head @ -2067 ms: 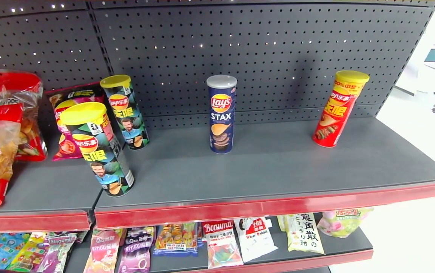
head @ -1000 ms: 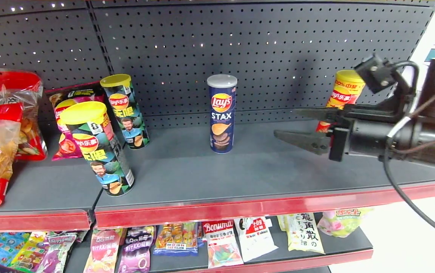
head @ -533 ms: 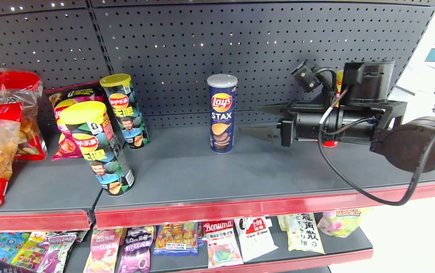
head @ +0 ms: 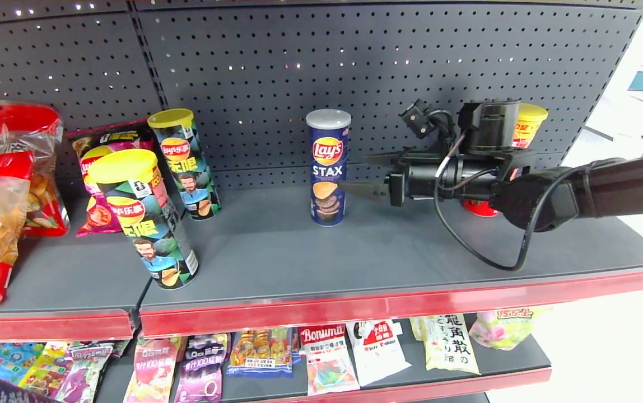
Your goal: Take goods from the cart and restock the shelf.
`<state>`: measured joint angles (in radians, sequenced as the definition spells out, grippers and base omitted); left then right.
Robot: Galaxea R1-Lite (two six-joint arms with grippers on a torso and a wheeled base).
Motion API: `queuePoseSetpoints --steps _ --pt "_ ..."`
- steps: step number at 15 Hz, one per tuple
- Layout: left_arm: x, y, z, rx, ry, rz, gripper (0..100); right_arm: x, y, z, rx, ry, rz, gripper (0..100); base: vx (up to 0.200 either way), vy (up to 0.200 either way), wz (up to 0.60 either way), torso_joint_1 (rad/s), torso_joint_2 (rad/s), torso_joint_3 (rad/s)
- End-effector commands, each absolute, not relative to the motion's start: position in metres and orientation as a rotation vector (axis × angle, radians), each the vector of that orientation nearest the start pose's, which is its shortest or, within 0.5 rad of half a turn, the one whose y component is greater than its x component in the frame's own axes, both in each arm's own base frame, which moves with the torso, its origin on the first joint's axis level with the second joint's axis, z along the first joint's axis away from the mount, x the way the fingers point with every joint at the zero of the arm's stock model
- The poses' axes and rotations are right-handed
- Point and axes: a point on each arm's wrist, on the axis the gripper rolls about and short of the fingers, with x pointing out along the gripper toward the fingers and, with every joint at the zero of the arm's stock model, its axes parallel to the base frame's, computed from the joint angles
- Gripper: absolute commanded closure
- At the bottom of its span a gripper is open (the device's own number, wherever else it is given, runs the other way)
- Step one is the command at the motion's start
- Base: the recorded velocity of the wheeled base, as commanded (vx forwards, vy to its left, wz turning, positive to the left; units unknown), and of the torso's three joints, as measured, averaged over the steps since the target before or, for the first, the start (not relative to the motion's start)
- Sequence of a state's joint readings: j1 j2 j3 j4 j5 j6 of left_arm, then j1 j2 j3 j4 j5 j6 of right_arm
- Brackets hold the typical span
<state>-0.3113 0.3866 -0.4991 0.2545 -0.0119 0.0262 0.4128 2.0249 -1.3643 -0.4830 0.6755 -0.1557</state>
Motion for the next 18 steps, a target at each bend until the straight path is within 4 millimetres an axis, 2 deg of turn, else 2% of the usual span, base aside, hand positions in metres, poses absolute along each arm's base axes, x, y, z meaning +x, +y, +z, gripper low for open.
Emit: queuePoseSetpoints --steps 1,5,9,15,18 --pt "-0.011 0.003 0.193 0.049 0.137 -0.325 100 0.384 0.185 0.197 -0.115 0.101 1.103 0 0.000 0.000 0.00 0.000 0.00 0.000" --pt "-0.012 0.004 0.193 0.048 0.131 -0.322 100 0.389 0.191 0.198 -0.115 0.088 1.119 0 0.000 0.000 0.00 0.000 0.00 0.000" --pt "-0.011 0.003 0.193 0.050 0.132 -0.322 100 0.399 0.195 0.190 -0.115 0.093 1.116 0 0.000 0.000 0.00 0.000 0.00 0.000" --pt "-0.010 0.003 0.192 0.051 0.143 -0.324 100 0.421 0.206 0.182 -0.119 0.059 1.119 0 0.000 0.000 0.00 0.000 0.00 0.000" --pt "-0.010 0.003 0.190 0.052 0.148 -0.324 100 0.417 0.216 0.183 -0.117 0.069 1.141 0 0.000 0.000 0.00 0.000 0.00 0.000"
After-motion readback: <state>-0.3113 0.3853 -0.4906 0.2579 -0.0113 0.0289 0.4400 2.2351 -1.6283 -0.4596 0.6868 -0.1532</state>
